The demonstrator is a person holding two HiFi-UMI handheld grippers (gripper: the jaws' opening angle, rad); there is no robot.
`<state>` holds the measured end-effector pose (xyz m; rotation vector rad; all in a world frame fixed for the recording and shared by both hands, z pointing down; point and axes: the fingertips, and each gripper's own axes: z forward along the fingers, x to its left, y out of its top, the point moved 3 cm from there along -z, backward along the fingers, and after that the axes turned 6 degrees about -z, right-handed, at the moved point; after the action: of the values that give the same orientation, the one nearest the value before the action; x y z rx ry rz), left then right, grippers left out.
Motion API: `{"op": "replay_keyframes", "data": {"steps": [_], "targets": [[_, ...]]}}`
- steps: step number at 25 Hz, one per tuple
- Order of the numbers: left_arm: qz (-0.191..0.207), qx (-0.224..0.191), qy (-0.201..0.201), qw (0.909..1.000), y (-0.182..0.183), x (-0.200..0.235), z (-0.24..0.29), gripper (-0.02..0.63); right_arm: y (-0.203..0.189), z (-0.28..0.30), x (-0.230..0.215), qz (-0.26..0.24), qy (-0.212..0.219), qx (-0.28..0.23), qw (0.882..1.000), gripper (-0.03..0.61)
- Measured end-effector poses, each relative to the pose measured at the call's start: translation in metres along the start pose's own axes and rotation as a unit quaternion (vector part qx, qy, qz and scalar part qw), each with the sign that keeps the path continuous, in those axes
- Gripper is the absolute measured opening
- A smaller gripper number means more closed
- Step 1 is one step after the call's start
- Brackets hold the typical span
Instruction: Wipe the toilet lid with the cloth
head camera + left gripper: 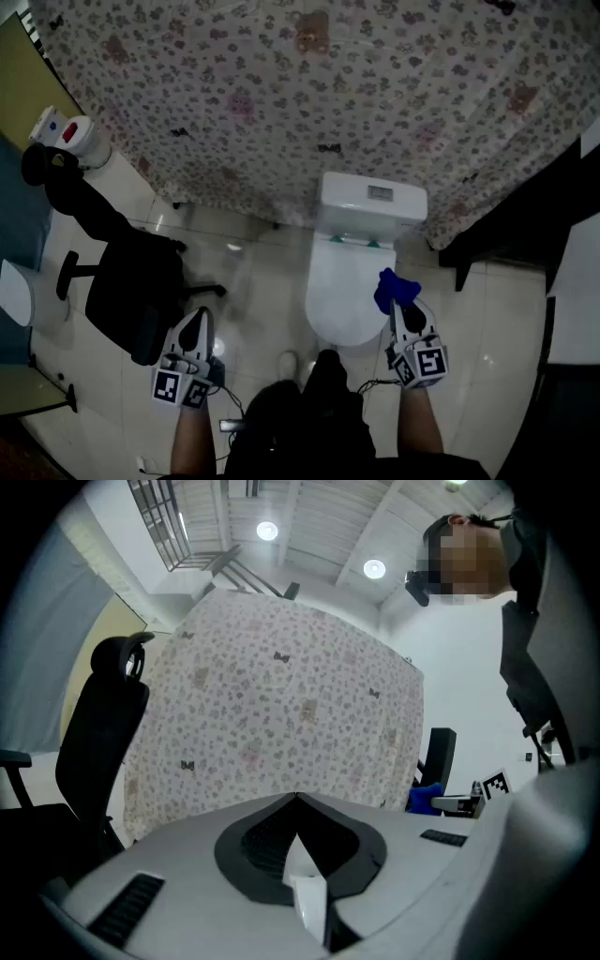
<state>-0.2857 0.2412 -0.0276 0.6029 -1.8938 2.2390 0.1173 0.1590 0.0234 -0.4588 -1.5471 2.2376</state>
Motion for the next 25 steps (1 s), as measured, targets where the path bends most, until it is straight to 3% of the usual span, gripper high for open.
{"op": "replay_keyframes", "data": {"steps": [7,10,14,18,20,23,25], "targets": [[0.001,0.036,-0.042,0.9985,-0.085,-0.003,0.120,-0.011,-0.091,0.168,0.022,-0.057,0.108,0.064,0.990,0.055],[-0.008,0.070,-0.018,0.9974,-0.146,0.012,0.140,-0.011,-0.146,0.216,0.048,-0.035,0.165,0.098,0.981,0.055],[-0.035,0.081,0.001,0.9961,-0.219,0.033,0.176,-0.011,-0.215,0.302,0.051,0.033,0.209,0.132,0.969,0.055],[-0.056,0.105,0.022,0.9927,-0.273,0.037,0.188,-0.011,-0.291,0.355,0.031,0.107,0.195,0.229,0.948,0.054],[-0.066,0.115,0.023,0.9909,-0.297,0.039,0.191,-0.011,-0.310,0.374,0.016,0.133,0.177,0.255,0.941,0.054],[-0.080,0.121,0.028,0.9891,-0.327,0.037,0.194,-0.011,-0.330,0.394,-0.007,0.114,0.146,0.271,0.945,0.054],[-0.087,0.125,0.033,0.9878,-0.341,0.035,0.195,-0.011,-0.342,0.399,-0.024,0.062,0.113,0.294,0.947,0.055]]}}
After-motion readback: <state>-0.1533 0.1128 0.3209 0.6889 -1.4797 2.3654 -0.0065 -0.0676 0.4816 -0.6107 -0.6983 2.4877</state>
